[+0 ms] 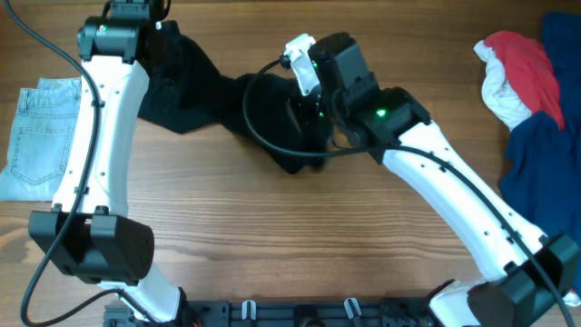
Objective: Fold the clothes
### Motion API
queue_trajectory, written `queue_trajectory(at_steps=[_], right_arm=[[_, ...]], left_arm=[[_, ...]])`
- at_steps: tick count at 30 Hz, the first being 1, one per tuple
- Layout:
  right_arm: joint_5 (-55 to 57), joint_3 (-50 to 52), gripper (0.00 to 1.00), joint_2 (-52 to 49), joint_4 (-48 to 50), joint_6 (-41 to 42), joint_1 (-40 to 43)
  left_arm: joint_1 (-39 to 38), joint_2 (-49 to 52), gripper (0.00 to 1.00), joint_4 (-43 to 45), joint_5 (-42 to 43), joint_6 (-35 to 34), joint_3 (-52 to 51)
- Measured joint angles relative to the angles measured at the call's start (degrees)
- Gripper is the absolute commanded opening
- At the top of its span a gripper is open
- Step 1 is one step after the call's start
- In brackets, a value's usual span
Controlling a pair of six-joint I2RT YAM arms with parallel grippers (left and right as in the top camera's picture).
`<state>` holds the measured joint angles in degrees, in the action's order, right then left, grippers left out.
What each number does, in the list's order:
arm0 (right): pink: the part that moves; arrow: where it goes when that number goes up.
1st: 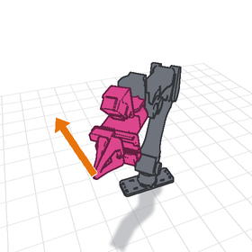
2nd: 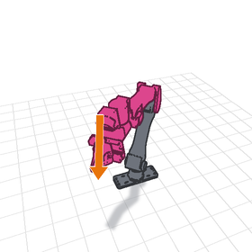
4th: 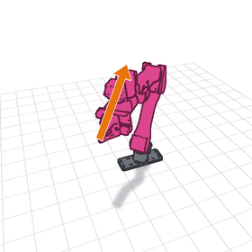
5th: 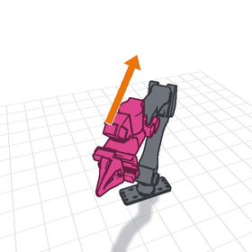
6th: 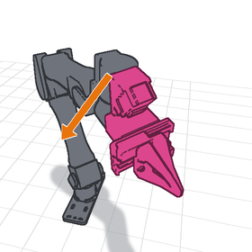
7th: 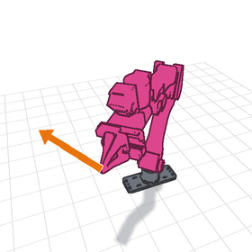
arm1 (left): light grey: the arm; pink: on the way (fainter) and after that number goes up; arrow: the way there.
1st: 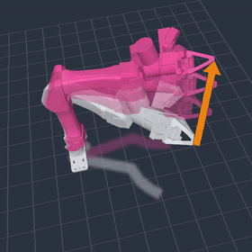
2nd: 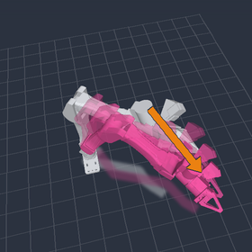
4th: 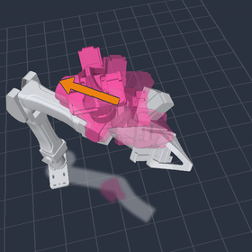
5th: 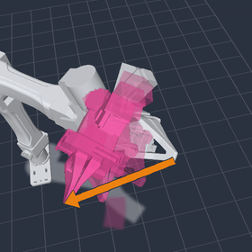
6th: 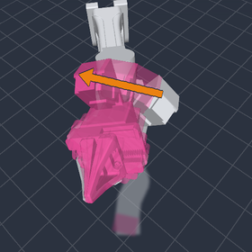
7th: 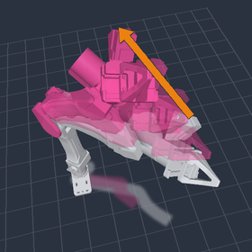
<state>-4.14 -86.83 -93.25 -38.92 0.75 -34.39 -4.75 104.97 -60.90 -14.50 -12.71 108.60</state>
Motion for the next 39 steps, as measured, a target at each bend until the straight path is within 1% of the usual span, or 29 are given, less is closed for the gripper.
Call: queue_trajectory(at_steps=[6, 10, 12, 13, 15, 18, 21, 24, 26, 29, 33, 36, 37, 38, 39], right_arm=[[2.12, 0.02, 0.04, 0.0, -5.01, -0.11, 0.11], [5.51, 0.02, 0.04, 0.52, -6.1, 3.8, 0.2], [8.68, -0.39, 0.04, 3.21, -7.19, 6.43, 1.38], [9.49, -1.09, 0.04, 5.01, -7.48, 7.04, 2.34], [11.23, -5.64, 0.04, 9.84, -8.7, 7.91, 5.77], [13.53, -13.77, 0.04, 18.82, -9.88, 7.8, 10.27], [18.21, -18.99, 0.04, 25.29, -10.29, 7.39, 11.08], [22.1, -22.29, 0.04, 29.09, -8.61, 6.43, 11.08], [22.47, -23.56, 0.04, 30.18, -7.72, 5.31, 11.08], [23.63, -23.69, 0.04, 29.24, -7.54, 3.85, 11.08], [26.03, -24.17, 0.04, 22.12, -8.66, 2.19, 11.74], [25.46, -24.33, 0.04, 12.09, -9.55, 2.64, 14.78], [23.26, -24.3, 0.04, 6.38, -9.4, 3.1, 16.81], [21.79, -24.3, 0.04, 4.13, -8.79, 3.32, 17.94], [18.38, -24.3, 0.04, -1.31, -6.45, 3.76, 20.2]], left_arm=[[0.0, -0.02, 0.04, -0.42, 0.9, 0.0, 0.0], [0.0, -0.59, 0.04, -0.85, 1.4, 0.0, 0.0], [0.0, -2.58, 0.04, -0.94, 2.4, 0.0, -0.02], [0.0, -5.2, 0.04, -1.03, 3.23, 0.0, -0.02], [0.0, -10.49, 0.04, -1.01, 4.35, 0.0, -0.07], [0.0, -22.38, 0.04, -0.63, 7.52, 0.0, 0.0], [0.0, -32.09, 0.04, 0.31, 10.38, 0.0, 0.0], [-0.07, -38.25, 0.04, 2.67, 12.04, 0.0, 0.02], [-0.24, -40.79, 0.04, 4.15, 13.46, 0.02, 0.04], [-0.22, -40.06, 0.04, 4.55, 14.49, 0.0, 0.17], [-0.22, -30.95, 0.04, 4.72, 16.31, 0.0, 0.28], [-0.22, -20.28, 0.04, 6.67, 16.85, 0.0, 0.26], [-0.22, -15.32, 0.04, 8.41, 17.03, 0.02, 0.22], [-0.22, -12.57, 0.04, 9.81, 17.05, 0.04, 0.15], [-0.22, -9.66, 0.04, 13.2, 17.2, 0.07, 0.07]])
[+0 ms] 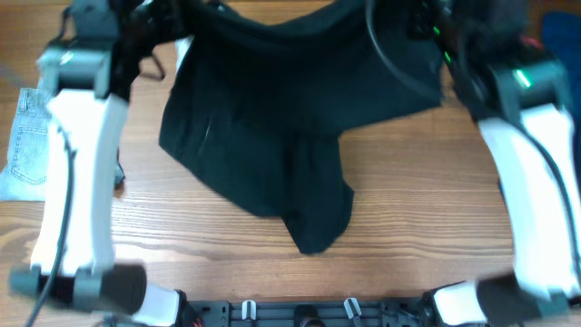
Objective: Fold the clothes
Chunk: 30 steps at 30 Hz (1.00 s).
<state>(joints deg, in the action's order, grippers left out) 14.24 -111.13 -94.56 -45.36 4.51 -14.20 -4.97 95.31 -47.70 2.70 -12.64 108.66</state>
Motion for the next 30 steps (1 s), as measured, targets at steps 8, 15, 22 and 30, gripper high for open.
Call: queue_trajectory(at_steps=[8, 15, 22, 30], right_arm=[[-13.44, -10.67, 0.04, -11.21, 8.35, 5.38, 15.23], [-15.3, -24.85, 0.04, -6.58, -9.14, 5.57, 28.2], [-18.18, -20.39, 0.08, -10.25, -27.78, 2.8, 26.88], [-29.62, -20.24, 0.19, -11.08, -38.71, -5.07, 21.35]], left_arm=[[-1.73, 11.3, 0.04, 44.46, 3.52, 0.02, 0.46], [0.35, 3.65, 0.04, 24.9, 1.95, 2.56, 7.3], [0.33, 5.84, 0.04, -12.76, -2.93, 3.87, 7.41], [0.33, 6.91, 0.04, -20.22, -6.56, 4.04, 7.41]])
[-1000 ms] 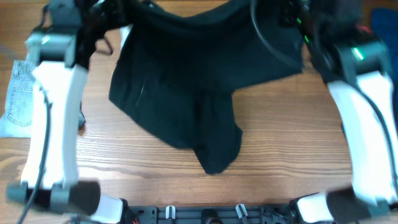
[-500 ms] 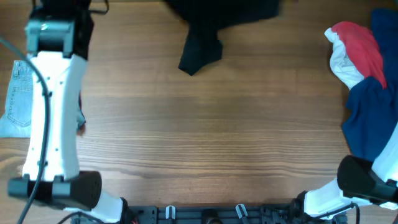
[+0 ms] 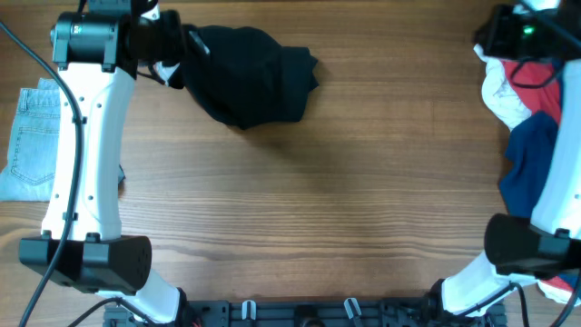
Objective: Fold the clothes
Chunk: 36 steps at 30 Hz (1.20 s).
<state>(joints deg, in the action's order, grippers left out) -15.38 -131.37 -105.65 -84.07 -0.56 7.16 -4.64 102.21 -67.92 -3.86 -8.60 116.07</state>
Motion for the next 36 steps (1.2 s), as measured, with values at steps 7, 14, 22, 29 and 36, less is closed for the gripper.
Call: queue_trajectory(at_steps=[7, 14, 22, 29, 36], right_arm=[[-3.45, 0.0, 0.3, -13.42, -2.71, -2.36, -13.44], [-12.48, 0.0, 0.58, -29.49, -1.73, -4.72, -21.44], [-18.97, 0.0, 0.63, -37.46, 9.42, -4.79, -25.03], [-14.25, 0.0, 0.66, -39.26, 14.38, -0.44, -26.12], [-12.55, 0.0, 0.66, -42.34, 13.4, 0.33, -27.78]], left_arm=[[0.0, 1.38, 0.04, -10.91, -1.49, -0.02, 0.02], [0.0, 5.22, 0.04, -13.84, -1.77, -0.02, 0.02], [0.0, 7.15, 0.04, -13.97, -3.17, -0.02, 0.02], [0.0, 7.15, 0.04, -13.97, -3.43, -0.02, 0.02], [0.0, 7.15, 0.04, -13.94, -3.43, -0.02, 0.02]])
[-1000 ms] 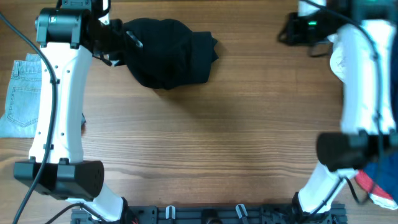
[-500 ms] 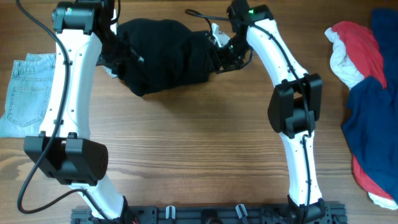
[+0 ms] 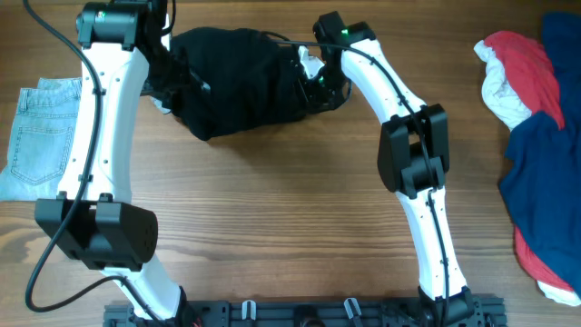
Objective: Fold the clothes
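Note:
A black garment (image 3: 241, 82) lies bunched in a wide heap at the far middle of the table. My left gripper (image 3: 166, 89) is at the heap's left edge, shut on the black cloth. My right gripper (image 3: 313, 82) is pressed against the heap's right edge. Its fingers are dark against the cloth, so their state does not show. Both arms reach in over the far side of the table.
Folded light blue jeans (image 3: 41, 136) lie at the left edge. A pile of red, white and blue clothes (image 3: 536, 118) fills the right edge. Bare wooden table (image 3: 290, 227) spans the near half.
My right gripper was at the clothes pile on the far right and is now at the right edge of the black garment. The garment is spread a little wider and the left gripper sits lower.
Both grippers were first at the crumpled black garment at the far middle. Then they held it lifted and spread wide between them. Then it lay bunched by the left gripper with the right arm at the pile. Now both grippers are at its edges again.

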### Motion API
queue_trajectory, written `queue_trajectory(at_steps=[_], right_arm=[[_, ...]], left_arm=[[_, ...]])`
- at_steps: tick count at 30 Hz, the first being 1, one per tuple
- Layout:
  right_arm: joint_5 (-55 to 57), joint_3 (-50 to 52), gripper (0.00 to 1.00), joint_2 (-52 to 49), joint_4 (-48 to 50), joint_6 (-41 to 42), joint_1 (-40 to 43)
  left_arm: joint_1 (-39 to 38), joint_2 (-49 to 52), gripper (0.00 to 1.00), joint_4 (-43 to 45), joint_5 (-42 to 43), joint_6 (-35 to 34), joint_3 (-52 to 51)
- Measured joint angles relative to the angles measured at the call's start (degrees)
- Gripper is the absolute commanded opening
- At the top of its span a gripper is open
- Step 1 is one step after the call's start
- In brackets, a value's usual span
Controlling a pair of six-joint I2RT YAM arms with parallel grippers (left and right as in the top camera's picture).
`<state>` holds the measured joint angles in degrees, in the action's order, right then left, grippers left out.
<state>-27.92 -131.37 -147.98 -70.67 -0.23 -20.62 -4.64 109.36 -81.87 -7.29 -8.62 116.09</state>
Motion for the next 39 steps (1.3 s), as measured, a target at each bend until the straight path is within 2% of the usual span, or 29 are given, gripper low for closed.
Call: queue_trajectory(at_steps=[2, 4, 5, 6, 7, 11, 16, 19, 22, 25, 30, 36, 39], right_arm=[[0.09, 0.0, 0.64, 0.0, 0.52, 0.02, -0.85], [0.11, 0.0, 0.55, 0.0, 1.75, 0.2, -1.77], [0.11, 0.0, 0.4, 0.0, 2.01, 0.35, -2.01], [0.13, 0.0, 0.13, 0.0, 2.08, 0.52, -2.25], [0.11, 0.0, 0.04, 0.0, 2.16, 0.79, -2.34], [0.63, 0.0, 0.04, 0.0, -0.17, 1.73, -2.32], [12.24, 0.0, 0.04, 0.96, -10.99, 5.38, 1.01], [20.26, 0.15, 0.05, 7.34, -14.29, 6.78, 8.46], [21.16, 0.07, 0.04, 18.95, -20.87, 6.88, 16.61], [21.35, 0.04, 0.04, 24.02, -21.62, 6.62, 18.95], [23.28, 1.38, 0.04, 24.2, -21.62, 5.73, 19.34], [23.3, 15.61, 0.04, 28.74, -21.42, 5.29, 19.34], [22.82, 20.63, 0.07, 32.13, -21.49, 4.9, 19.32]], left_arm=[[0.0, 0.0, 0.04, 0.0, 0.0, 0.0, 0.0], [0.0, 0.0, 0.04, 0.0, 0.0, 0.0, 0.0], [0.0, 0.0, 0.04, -0.02, 0.0, 0.0, 0.0], [0.0, 0.0, 0.04, -0.02, 0.0, 0.0, 0.0], [0.0, 0.0, 0.04, -0.02, 0.0, 0.0, 0.0], [0.0, 0.0, 0.04, -0.02, 0.0, 0.0, 0.0], [0.0, 0.0, 0.04, -0.37, 0.02, 0.0, 0.0], [0.0, 0.09, 0.04, -2.23, 0.07, 0.02, 0.0], [-1.07, 0.44, 0.04, -5.79, 2.8, -0.81, -0.02], [-1.4, 0.48, 0.04, -8.46, 5.33, -2.75, -0.02], [-1.07, 0.48, 0.04, -12.44, 7.02, -4.17, -0.02], [-1.2, 0.48, 0.04, -14.12, 7.21, -4.37, -1.22], [-2.54, 0.48, 0.04, -13.27, 7.17, -4.42, -6.14]])
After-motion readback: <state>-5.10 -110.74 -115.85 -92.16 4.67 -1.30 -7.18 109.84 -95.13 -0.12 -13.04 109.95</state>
